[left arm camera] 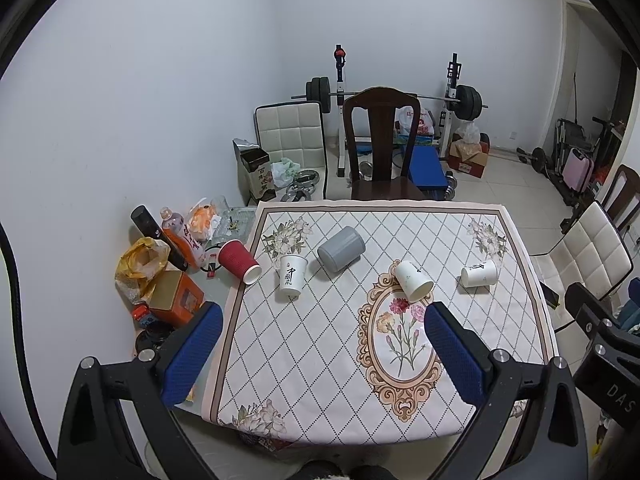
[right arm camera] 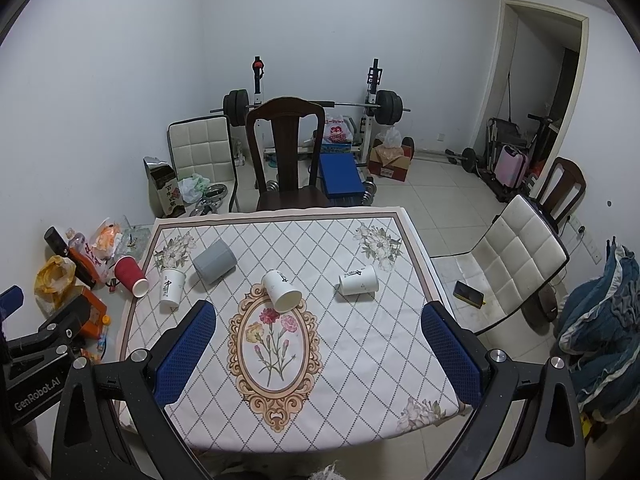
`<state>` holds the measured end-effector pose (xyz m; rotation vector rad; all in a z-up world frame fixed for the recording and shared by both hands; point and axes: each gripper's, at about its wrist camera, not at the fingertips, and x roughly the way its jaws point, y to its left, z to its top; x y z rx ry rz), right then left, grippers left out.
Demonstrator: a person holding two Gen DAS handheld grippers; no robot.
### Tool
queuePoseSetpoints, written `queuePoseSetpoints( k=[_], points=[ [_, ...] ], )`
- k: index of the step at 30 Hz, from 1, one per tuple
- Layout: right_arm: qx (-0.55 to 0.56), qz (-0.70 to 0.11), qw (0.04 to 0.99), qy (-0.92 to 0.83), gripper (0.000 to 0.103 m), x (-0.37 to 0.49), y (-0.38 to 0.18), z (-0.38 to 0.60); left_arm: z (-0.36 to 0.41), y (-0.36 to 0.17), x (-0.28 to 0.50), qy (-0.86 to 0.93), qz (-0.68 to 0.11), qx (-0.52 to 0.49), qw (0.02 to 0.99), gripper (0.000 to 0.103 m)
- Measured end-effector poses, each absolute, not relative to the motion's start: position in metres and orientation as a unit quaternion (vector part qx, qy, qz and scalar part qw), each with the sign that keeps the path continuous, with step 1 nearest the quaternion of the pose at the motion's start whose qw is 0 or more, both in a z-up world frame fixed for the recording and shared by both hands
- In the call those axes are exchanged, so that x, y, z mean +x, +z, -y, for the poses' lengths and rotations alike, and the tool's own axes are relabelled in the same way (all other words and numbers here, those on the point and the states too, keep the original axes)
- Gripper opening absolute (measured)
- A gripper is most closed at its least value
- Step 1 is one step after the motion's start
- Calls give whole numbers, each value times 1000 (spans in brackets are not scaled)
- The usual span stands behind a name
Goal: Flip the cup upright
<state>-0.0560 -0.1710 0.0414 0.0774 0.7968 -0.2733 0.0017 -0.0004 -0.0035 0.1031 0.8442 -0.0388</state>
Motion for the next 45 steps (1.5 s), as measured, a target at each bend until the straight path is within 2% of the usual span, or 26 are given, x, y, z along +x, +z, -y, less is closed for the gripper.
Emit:
queuePoseSetpoints(
  k=[45],
  points=[
    [34, -389, 911, -132, 103, -59, 44, 179, 17, 2, -5, -17, -406, 40, 913, 103]
  ],
)
